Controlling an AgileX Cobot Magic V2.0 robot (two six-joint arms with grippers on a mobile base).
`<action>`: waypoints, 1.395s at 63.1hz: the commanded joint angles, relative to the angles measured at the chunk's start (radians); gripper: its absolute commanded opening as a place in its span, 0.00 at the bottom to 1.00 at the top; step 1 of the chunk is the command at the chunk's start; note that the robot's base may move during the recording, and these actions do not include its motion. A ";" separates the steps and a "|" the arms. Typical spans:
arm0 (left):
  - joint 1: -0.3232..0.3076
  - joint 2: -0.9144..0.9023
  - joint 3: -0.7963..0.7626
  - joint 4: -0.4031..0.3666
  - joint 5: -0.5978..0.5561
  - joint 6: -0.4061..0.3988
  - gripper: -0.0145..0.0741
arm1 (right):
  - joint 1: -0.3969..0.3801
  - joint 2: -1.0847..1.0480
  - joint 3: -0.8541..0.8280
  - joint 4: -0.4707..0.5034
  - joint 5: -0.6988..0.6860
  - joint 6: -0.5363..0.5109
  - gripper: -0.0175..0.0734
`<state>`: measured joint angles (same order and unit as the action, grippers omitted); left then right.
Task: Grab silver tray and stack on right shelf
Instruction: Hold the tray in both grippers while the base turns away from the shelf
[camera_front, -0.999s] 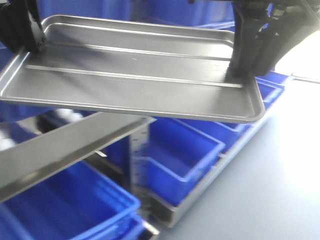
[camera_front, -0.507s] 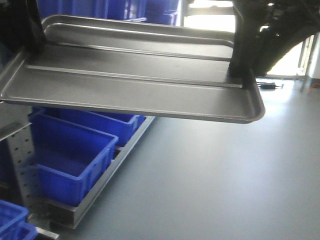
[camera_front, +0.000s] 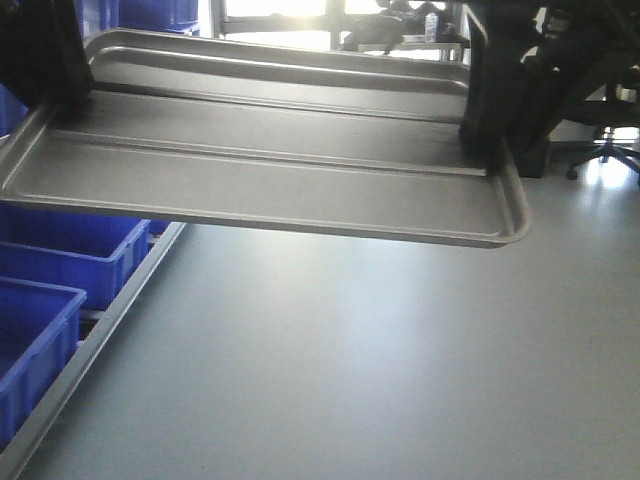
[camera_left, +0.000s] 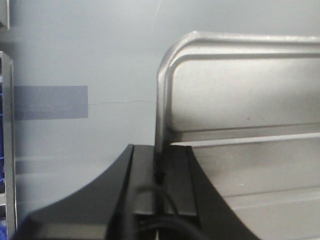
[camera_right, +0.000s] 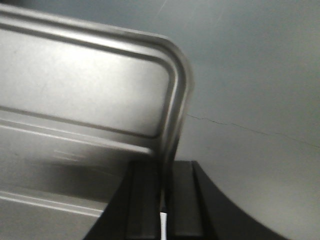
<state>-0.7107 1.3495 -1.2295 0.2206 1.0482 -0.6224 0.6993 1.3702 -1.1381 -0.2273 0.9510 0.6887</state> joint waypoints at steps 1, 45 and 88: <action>-0.005 -0.037 -0.038 0.043 -0.034 -0.005 0.06 | 0.001 -0.033 -0.030 -0.036 0.003 -0.031 0.25; -0.005 -0.037 -0.038 0.042 -0.034 -0.005 0.06 | 0.001 -0.033 -0.030 -0.036 0.003 -0.031 0.25; -0.005 -0.037 -0.038 0.042 -0.034 -0.005 0.06 | 0.001 -0.033 -0.030 -0.036 0.003 -0.031 0.25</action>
<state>-0.7107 1.3495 -1.2295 0.2206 1.0505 -0.6224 0.6993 1.3702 -1.1381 -0.2273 0.9510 0.6887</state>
